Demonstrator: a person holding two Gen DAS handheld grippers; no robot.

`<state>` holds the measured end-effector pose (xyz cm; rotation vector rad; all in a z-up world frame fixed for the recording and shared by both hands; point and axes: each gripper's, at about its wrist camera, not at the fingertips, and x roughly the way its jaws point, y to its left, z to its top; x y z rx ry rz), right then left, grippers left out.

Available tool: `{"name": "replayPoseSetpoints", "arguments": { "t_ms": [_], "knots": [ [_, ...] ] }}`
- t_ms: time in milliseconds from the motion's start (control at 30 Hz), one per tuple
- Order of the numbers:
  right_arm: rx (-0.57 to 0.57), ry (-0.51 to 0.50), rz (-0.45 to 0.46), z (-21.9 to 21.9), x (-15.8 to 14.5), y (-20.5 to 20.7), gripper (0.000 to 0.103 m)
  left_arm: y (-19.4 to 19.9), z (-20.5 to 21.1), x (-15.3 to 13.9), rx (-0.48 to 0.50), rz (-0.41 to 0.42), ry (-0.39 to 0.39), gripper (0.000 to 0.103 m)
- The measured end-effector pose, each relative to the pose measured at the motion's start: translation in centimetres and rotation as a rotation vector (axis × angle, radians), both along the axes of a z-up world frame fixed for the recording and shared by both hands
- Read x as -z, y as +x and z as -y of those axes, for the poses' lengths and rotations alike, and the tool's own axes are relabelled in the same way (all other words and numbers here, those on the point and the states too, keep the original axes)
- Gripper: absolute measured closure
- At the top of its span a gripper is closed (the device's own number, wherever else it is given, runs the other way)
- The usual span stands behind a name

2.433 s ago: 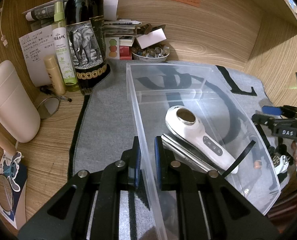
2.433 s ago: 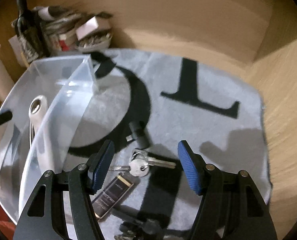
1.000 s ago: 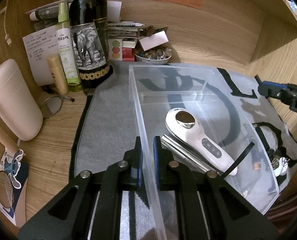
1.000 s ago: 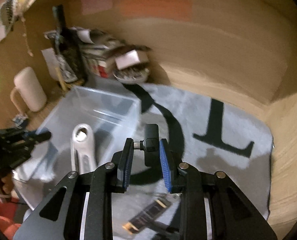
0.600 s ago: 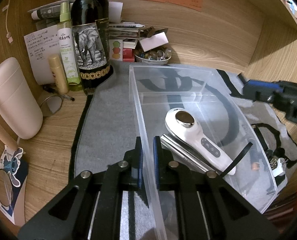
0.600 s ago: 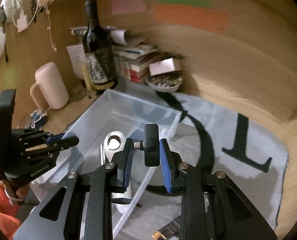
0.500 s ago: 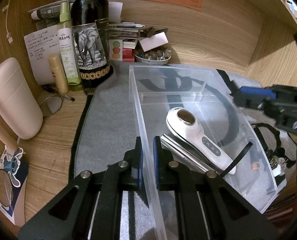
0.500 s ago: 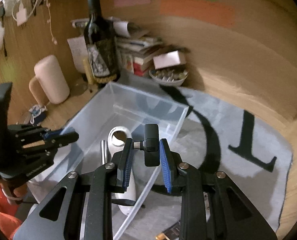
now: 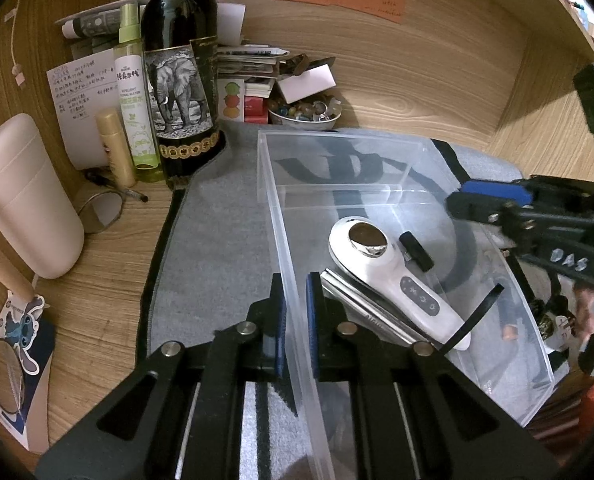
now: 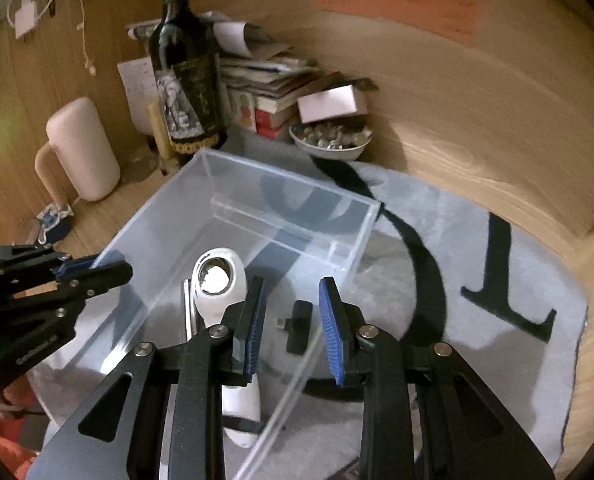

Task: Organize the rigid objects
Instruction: 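Drop the black knob into the box and open the right gripper, then grasp the black-and-gold battery with the right gripper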

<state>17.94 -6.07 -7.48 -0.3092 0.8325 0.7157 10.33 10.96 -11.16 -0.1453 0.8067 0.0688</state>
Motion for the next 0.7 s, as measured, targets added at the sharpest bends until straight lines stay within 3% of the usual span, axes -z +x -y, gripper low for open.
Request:
{"name": "replayPoseSetpoints", "arguments": {
  "t_ms": [400,700],
  "knots": [
    [0.18,0.03,0.035,6.6,-2.1,-0.9,0.059,0.0,-0.1,0.1,0.011,0.012,-0.008,0.093],
    [0.279,0.009,-0.089,8.7,2.4,-2.4,0.059,0.0,-0.2,0.2,0.018,0.015,-0.004,0.093]
  ]
}}
